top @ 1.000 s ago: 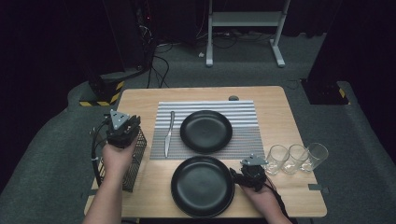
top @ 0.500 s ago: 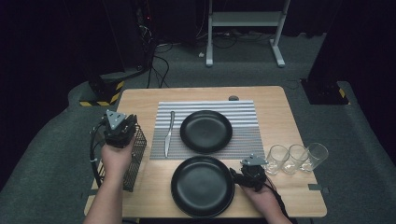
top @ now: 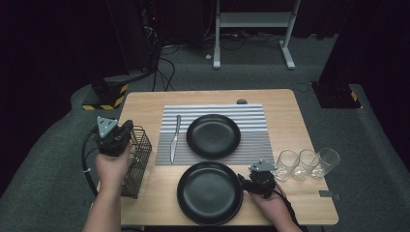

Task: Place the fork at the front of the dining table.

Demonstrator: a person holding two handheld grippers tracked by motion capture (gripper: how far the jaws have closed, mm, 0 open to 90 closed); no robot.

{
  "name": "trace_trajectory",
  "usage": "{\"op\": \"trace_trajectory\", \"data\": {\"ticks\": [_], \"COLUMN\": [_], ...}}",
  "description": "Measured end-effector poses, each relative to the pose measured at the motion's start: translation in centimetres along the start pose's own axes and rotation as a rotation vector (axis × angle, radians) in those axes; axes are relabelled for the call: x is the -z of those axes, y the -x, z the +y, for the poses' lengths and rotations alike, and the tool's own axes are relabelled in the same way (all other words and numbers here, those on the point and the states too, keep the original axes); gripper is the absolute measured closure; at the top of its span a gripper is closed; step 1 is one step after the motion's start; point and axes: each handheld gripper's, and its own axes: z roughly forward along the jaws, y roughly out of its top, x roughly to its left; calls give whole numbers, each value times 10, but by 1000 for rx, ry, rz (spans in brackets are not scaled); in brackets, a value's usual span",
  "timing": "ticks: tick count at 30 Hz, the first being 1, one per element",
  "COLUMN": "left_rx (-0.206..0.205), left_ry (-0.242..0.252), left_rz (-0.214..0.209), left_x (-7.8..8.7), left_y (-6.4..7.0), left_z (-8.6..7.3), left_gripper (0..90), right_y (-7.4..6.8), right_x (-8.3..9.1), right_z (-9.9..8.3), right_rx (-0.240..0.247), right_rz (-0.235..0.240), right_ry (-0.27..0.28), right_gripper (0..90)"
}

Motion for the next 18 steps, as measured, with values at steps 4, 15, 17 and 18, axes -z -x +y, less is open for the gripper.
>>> {"op": "trace_trajectory", "data": {"ticks": [4,15,17,18], "left_rx": [-5,-31,-36,-37], "left_ry": [9,-8,-11,-13], "left_rz": [8,11,11,10], "left_x": [8,3,2,1], "left_y": [-2,2,2,2], "left_z": [-3,-7,-8,-8], "left_gripper": [864,860,859,857], "right_y": [0,0,0,0], "right_x": [0,0,0,0], "right_z": [0,0,0,0], "right_rx": [0,0,0,0], "right_rz": [0,0,0,0], "right_ry": [0,0,0,0], "right_gripper": [359,359,360,359]}}
